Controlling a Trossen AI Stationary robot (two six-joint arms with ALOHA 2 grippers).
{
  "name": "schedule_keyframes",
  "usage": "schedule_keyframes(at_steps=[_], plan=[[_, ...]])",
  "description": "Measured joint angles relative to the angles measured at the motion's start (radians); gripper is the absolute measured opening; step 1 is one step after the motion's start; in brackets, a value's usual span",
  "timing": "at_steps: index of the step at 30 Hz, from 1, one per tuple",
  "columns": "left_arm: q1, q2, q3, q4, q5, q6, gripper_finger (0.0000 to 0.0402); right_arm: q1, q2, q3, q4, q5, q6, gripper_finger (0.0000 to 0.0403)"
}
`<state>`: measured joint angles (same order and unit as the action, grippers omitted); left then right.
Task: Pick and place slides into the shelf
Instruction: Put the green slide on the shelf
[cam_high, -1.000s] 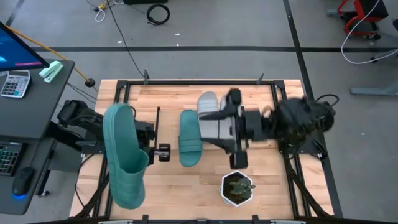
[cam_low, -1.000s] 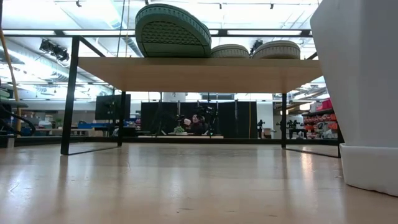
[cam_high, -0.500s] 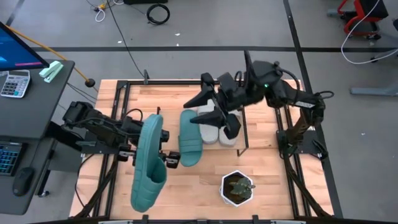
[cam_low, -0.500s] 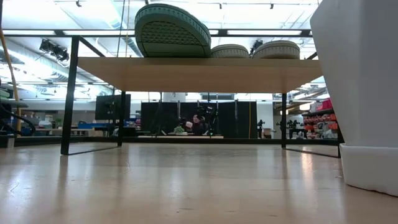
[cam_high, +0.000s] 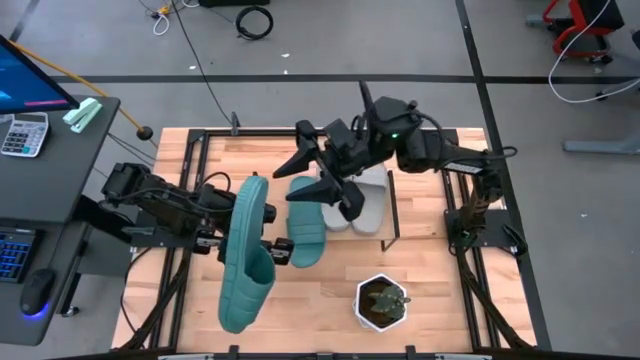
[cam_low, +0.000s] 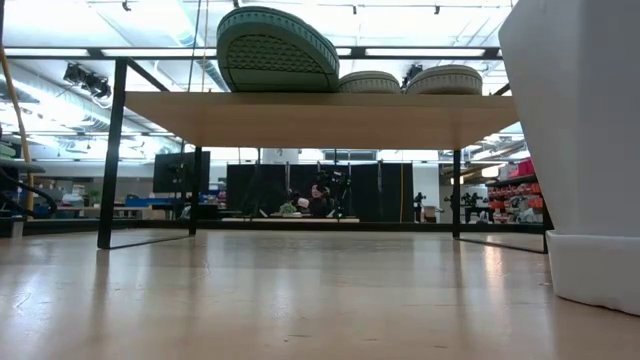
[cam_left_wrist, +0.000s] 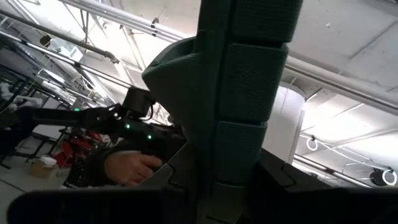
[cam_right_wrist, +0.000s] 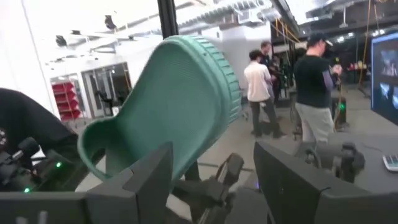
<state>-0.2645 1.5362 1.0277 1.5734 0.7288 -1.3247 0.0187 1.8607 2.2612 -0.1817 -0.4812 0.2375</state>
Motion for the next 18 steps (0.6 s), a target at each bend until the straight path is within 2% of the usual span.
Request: schedule_keyframes(at_steps=[5,18], plan=[[0.003,0.015,0.001,-0.001,-0.002,0.001,0.0095,-0.009,0.031,0.000,0.066,-0.048,0.026,0.0231],[0.008,0.092,0.001,-0.002,-0.009,-0.013,0.0095,-0.009,0.043,0.000,0.106,-0.125,0.044,0.0231]])
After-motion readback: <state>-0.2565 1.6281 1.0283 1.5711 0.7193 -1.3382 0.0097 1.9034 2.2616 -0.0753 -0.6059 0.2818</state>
